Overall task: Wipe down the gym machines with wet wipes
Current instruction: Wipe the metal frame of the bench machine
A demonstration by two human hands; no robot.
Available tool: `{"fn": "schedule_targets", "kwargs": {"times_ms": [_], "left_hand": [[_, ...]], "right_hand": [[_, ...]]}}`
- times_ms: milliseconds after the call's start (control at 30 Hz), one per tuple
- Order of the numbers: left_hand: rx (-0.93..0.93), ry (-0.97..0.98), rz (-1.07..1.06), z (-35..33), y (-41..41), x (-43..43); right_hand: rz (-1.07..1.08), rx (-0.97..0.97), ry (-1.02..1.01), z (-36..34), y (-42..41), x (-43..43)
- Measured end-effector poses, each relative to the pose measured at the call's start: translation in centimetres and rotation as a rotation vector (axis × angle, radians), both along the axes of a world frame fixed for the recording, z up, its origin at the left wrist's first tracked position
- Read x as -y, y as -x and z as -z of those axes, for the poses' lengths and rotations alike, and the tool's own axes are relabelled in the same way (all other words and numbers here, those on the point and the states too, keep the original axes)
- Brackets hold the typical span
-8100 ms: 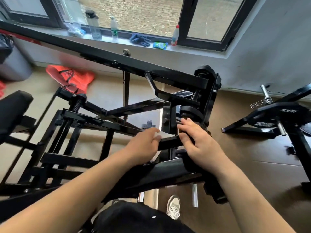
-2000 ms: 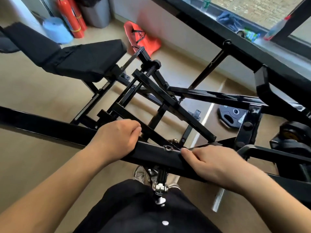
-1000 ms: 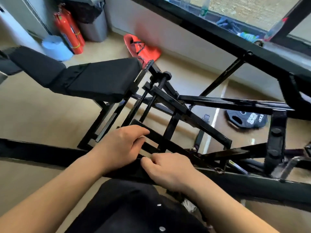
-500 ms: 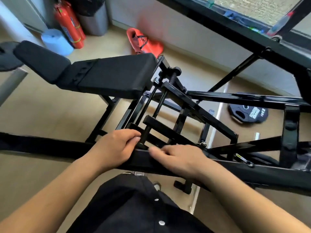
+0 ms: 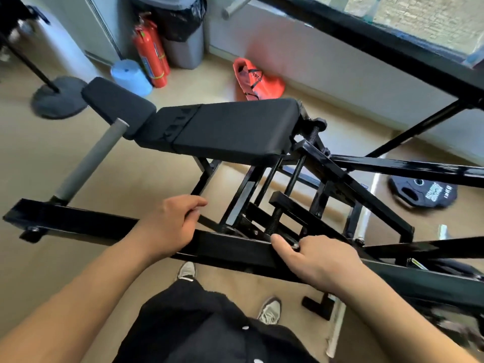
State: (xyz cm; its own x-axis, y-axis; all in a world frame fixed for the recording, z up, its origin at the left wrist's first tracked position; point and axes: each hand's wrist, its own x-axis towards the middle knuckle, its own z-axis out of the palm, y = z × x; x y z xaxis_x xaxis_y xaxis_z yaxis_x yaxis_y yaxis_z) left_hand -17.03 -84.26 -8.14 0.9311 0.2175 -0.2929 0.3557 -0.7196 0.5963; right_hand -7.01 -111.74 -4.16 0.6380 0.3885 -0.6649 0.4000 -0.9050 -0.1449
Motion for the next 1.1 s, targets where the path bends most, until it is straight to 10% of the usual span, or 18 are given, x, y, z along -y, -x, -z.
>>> {"fn": "schedule_targets", "kwargs": {"times_ms": [333,1100], "left_hand": [[-0.042,0.013,0.056,2.2,2.8,-17.1],[0.274,0.055,-0.066,0.2,13.7,-28.4]], "right_hand": [[-0.146,-0.024,-0.238,2.8,8.7,-27.5],[-0.139,0.263,-0.313,5.9,17.7,-38.2]]}}
